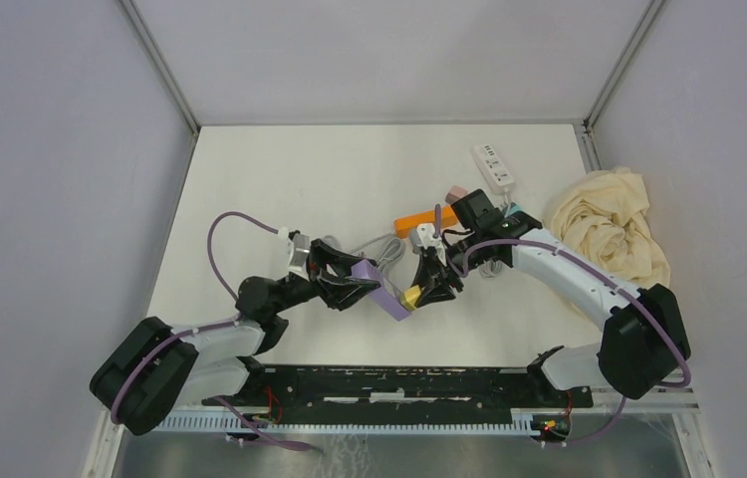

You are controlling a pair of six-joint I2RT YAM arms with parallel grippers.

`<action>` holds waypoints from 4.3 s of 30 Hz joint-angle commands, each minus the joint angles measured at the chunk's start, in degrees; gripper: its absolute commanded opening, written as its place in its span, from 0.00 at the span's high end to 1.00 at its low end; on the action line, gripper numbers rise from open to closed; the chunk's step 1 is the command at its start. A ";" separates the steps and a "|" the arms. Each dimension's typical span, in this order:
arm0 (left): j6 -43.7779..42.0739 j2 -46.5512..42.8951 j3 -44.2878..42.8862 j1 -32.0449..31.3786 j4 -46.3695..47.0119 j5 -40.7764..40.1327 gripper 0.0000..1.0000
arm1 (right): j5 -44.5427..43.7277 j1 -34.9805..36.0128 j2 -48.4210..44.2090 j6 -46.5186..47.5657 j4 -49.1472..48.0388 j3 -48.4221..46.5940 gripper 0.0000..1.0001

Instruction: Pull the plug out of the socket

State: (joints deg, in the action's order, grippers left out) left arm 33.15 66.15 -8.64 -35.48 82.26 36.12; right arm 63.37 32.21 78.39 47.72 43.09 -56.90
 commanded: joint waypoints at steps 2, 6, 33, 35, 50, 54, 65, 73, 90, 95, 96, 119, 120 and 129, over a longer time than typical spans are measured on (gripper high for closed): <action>-1.83 -1.55 -1.99 -0.47 1.80 -1.72 0.97 | 1.55 1.23 0.59 1.69 1.62 -3.06 0.68; -1.75 0.01 -1.62 -0.68 0.75 -4.89 0.79 | -1.25 1.50 1.41 0.77 1.00 -3.66 0.80; 15.37 -11.57 1.74 -5.71 -32.82 -36.10 0.01 | -21.45 3.43 2.11 -17.38 -17.08 -0.66 0.94; 17.93 -12.17 0.59 -7.86 -37.38 -39.80 0.01 | -22.93 4.28 1.68 -17.77 -18.14 -0.29 0.94; 34.57 -1.82 -16.06 -14.08 -64.91 -56.68 0.63 | -34.67 11.54 3.06 -18.65 -20.20 -0.58 0.96; 34.17 0.78 -15.49 -14.17 -59.06 -52.40 0.97 | -36.25 12.18 5.26 -21.77 -19.74 -2.21 0.99; 27.42 -1.89 -7.75 -13.17 -39.74 -43.93 0.97 | -17.40 4.91 7.07 -17.33 -11.98 -4.78 0.99; 34.52 -1.14 -9.73 -13.14 -47.81 -51.28 0.97 | -35.37 9.34 2.37 -28.02 -27.28 1.32 1.00; 32.25 -3.69 -14.16 -13.11 -64.16 -56.53 0.97 | -24.45 5.53 7.32 -25.12 -18.17 -3.79 1.00; 31.03 -2.04 -15.65 -13.10 -64.20 -55.83 0.97 | -35.15 11.18 4.06 -28.49 -24.38 -1.17 1.00; 30.64 -1.70 -15.87 -13.04 -64.16 -55.63 0.97 | -35.01 11.44 4.04 -28.93 -24.60 -1.30 1.00; 28.78 -4.45 -14.60 -12.80 -62.48 -55.21 0.97 | -31.63 5.85 3.99 -31.30 -25.37 -1.26 1.00; 28.72 -4.71 -14.42 -12.83 -62.48 -55.34 0.97 | -33.86 5.02 4.26 -30.36 -24.20 -1.66 1.00; 27.95 -3.38 -15.29 -12.75 -61.70 -54.40 0.97 | -20.12 8.72 -0.32 -23.73 -23.06 0.59 1.00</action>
State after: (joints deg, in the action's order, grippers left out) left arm 64.36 62.22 -22.61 -48.21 18.72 -18.68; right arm 34.98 38.96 82.32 22.98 24.84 -56.80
